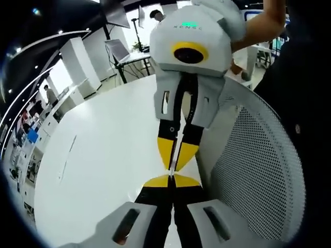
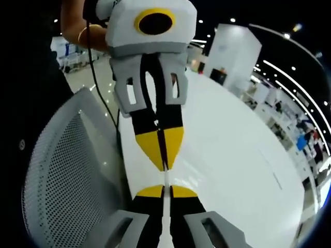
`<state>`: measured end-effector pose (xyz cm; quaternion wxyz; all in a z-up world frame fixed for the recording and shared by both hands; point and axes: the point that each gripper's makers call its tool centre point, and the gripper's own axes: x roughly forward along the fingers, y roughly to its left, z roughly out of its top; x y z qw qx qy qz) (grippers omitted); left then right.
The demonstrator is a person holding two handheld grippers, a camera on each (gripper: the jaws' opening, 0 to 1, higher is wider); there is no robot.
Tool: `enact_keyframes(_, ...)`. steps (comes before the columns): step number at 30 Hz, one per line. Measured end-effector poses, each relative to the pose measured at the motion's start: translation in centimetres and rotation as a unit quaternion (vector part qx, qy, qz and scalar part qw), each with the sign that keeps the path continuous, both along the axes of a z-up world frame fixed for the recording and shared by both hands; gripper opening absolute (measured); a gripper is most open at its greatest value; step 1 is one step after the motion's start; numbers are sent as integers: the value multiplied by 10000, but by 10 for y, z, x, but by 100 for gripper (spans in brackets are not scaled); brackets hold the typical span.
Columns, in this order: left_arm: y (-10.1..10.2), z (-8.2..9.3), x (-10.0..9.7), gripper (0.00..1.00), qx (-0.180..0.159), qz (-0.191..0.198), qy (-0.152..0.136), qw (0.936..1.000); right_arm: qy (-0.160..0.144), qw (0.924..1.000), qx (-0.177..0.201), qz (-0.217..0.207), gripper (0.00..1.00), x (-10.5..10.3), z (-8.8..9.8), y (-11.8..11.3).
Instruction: Open the resealable bag by pulling the two sides of the seal apart until the entire bag opening is separated and visibly accessible.
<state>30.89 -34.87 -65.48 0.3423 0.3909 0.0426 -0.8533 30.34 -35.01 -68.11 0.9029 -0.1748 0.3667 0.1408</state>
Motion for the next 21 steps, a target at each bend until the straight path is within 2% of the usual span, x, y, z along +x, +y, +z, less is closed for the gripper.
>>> enact_keyframes(2,0,3,2,0,10,88,147,9999,3,10000,52,-49,0,-3,0,-2)
enact_keyframes(5,-1,5,3,0,0,102,166,9998,89,9999,-57,-46,0,-6,-3,-6)
enact_keyframes(21,2,13,10,0,-52,143,205,9997,240,9995,-105,-186,0,-20,-10,-17)
